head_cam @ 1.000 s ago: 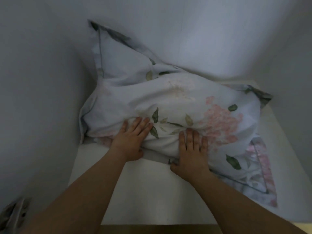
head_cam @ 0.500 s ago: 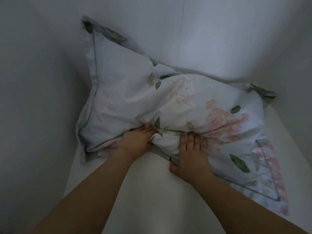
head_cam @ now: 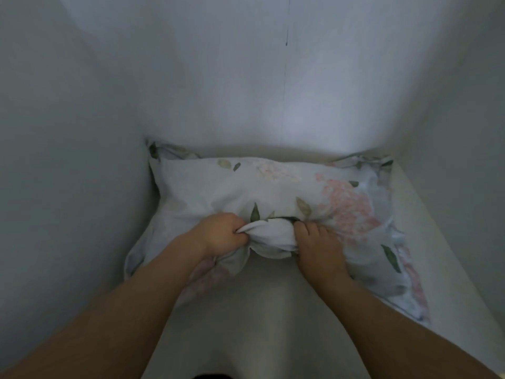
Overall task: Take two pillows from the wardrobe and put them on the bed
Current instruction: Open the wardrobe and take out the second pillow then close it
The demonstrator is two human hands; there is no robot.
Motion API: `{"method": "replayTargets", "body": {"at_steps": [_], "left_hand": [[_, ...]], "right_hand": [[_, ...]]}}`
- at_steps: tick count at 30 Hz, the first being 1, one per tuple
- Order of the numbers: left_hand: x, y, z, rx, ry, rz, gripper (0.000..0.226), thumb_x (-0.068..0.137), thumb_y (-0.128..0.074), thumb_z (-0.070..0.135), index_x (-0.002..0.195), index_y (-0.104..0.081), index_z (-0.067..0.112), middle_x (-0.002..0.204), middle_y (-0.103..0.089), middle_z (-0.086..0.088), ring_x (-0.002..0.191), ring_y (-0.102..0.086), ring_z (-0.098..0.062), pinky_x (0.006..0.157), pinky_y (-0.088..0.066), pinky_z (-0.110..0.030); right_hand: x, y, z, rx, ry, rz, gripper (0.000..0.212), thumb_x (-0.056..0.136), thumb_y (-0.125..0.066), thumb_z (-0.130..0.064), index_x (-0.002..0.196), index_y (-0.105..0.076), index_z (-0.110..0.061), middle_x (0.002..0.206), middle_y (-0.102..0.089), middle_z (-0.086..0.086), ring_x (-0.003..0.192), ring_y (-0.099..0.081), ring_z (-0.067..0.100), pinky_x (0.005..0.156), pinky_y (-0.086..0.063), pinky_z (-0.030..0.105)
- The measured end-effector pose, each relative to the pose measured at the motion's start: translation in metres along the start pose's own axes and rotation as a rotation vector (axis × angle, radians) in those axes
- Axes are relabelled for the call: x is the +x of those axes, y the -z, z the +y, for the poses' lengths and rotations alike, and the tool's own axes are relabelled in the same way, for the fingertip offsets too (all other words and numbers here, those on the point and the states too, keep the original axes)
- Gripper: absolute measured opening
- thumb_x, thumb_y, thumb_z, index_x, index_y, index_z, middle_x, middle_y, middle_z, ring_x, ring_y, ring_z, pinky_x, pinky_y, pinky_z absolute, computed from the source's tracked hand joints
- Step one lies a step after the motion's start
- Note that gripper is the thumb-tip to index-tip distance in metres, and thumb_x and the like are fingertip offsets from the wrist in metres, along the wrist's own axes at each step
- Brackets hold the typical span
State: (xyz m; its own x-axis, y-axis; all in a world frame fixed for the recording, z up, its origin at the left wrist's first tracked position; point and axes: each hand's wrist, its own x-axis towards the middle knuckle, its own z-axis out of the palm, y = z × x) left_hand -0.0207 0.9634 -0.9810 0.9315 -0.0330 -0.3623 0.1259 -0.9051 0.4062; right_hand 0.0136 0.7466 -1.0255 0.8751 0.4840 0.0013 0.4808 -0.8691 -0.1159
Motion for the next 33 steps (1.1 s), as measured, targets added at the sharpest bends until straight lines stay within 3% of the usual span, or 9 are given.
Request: {"method": "replayTargets", "body": {"at_steps": [3,5,7,8,12,16,20,25,33], "left_hand": [[-0.031,0.006,0.022,-0.071,0.010,0.105,0.037,0.091,-0.057,0.027,0.124,-0.057,0.012,0.125,-0.060,-0.012,0.115,-0.056,-0.029,0.088,-0.041,-0.026],[-0.058,0.008,0.039,-0.025,0.076,0.101,0.087,0.082,-0.064,0.045,0.151,-0.019,0.017,0.156,-0.026,-0.005,0.142,-0.026,-0.023,0.113,-0.023,-0.033],[-0.084,0.008,0.059,0.075,0.203,0.173,0.115,0.069,-0.065,0.062,0.151,0.007,0.024,0.161,0.002,0.005,0.147,0.000,-0.018,0.117,-0.006,-0.047],[-0.095,0.011,0.068,0.122,0.259,0.250,0.117,0.067,-0.065,0.064,0.151,0.007,0.023,0.161,0.000,0.004,0.147,0.000,-0.019,0.116,-0.006,-0.048],[-0.145,0.063,0.109,0.187,0.265,0.509,0.072,0.080,-0.062,0.026,0.145,-0.034,0.016,0.143,-0.046,-0.011,0.135,-0.038,-0.027,0.114,-0.018,-0.045],[-0.207,0.138,0.164,0.207,0.114,0.375,0.025,0.083,-0.055,0.013,0.107,-0.064,0.015,0.102,-0.069,-0.010,0.097,-0.062,-0.031,0.087,-0.042,-0.036],[-0.277,0.207,0.243,0.063,0.011,0.291,0.029,0.077,-0.052,0.006,0.099,-0.068,0.016,0.093,-0.072,-0.010,0.090,-0.066,-0.033,0.074,-0.053,-0.038],[-0.362,0.293,0.335,0.113,-0.137,0.197,0.028,0.073,-0.052,0.004,0.093,-0.069,0.016,0.086,-0.071,-0.011,0.083,-0.065,-0.034,0.064,-0.046,-0.033],[-0.470,0.378,0.414,0.227,-0.006,0.292,0.019,0.081,-0.056,0.015,0.096,-0.063,0.025,0.090,-0.069,-0.005,0.082,-0.065,-0.028,0.066,-0.045,-0.029]], "right_hand": [[0.007,0.057,-0.007,0.055,0.014,-0.071,0.035,0.085,-0.057,-0.017,0.120,-0.054,-0.011,0.112,-0.063,0.011,0.098,-0.063,0.031,0.077,-0.049,0.038],[0.008,0.101,-0.015,0.053,0.047,-0.074,0.034,0.092,-0.047,-0.018,0.125,-0.048,-0.014,0.121,-0.060,0.008,0.106,-0.061,0.030,0.085,-0.048,0.038],[0.004,0.145,-0.025,0.076,0.083,-0.081,0.033,0.092,-0.046,-0.016,0.125,-0.048,-0.013,0.122,-0.061,0.010,0.107,-0.061,0.030,0.087,-0.049,0.039],[0.000,0.168,-0.029,0.084,0.110,-0.087,0.033,0.091,-0.047,-0.017,0.124,-0.049,-0.013,0.121,-0.061,0.011,0.107,-0.061,0.031,0.086,-0.049,0.038],[-0.039,0.266,-0.035,0.120,0.123,-0.164,0.042,0.084,-0.059,-0.027,0.123,-0.049,-0.015,0.119,-0.061,0.008,0.107,-0.061,0.030,0.090,-0.046,0.039],[-0.096,0.357,-0.023,0.033,0.117,-0.218,0.028,0.088,-0.049,-0.020,0.116,-0.052,-0.018,0.113,-0.063,0.005,0.102,-0.062,0.028,0.081,-0.046,0.035],[-0.158,0.449,-0.015,0.005,0.005,-0.266,0.029,0.084,-0.053,-0.015,0.113,-0.049,-0.017,0.109,-0.061,0.005,0.098,-0.061,0.026,0.072,-0.040,0.032],[-0.238,0.566,-0.026,0.036,0.041,-0.246,0.064,0.079,-0.059,-0.026,0.138,-0.035,-0.017,0.132,-0.052,0.004,0.115,-0.054,0.026,0.094,-0.041,0.036],[-0.283,0.705,-0.056,0.032,0.054,-0.274,0.032,0.081,-0.051,-0.013,0.111,-0.048,-0.021,0.098,-0.066,0.005,0.084,-0.063,0.028,0.063,-0.039,0.029]]}}
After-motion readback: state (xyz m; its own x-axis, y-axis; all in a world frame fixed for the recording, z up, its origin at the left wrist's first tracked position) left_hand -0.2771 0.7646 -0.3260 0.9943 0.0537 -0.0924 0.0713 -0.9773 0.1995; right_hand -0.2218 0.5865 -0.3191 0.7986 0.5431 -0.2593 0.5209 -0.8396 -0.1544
